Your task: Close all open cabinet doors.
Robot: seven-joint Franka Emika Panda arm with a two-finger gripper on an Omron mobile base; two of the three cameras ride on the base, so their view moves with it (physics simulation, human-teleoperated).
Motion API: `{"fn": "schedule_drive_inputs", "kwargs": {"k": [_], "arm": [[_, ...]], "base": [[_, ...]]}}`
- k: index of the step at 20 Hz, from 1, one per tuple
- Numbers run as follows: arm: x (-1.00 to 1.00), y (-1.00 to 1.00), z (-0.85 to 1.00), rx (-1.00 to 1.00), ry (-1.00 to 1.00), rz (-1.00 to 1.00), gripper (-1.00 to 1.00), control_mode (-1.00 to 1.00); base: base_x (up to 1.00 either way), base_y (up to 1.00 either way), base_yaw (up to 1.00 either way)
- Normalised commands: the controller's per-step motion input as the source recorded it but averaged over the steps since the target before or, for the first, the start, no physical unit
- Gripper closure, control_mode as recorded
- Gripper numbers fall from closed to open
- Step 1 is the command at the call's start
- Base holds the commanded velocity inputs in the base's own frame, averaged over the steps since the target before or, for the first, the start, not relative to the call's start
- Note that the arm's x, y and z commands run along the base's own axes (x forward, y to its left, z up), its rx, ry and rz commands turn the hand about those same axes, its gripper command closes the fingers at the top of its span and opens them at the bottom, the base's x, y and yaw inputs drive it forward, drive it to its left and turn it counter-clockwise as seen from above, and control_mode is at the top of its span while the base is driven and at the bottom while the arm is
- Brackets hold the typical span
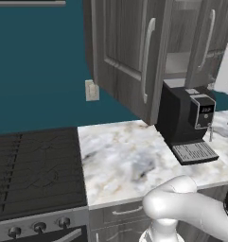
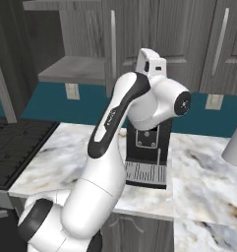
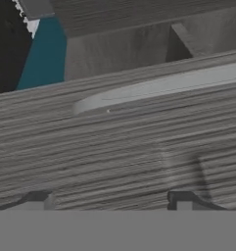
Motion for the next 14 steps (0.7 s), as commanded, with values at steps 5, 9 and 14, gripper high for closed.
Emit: {"fn": "schedule_drive_inputs", "kwargs": {"k": [5, 9, 14], "arm": [[0.93, 0.5, 0.0, -0.08, 0.07, -0.16, -1.0, -1.0], [0.84, 0.46, 0.0, -0.08, 0.02, -0.15, -1.0, -1.0], [0.8, 0.42, -0.02, -0.06, 0.0, -0.13, -1.0, -1.0]], "base": [[0.0, 0.0, 0.0], [0.0, 0.0, 0.0], [0.0, 0.0, 0.0]]}}
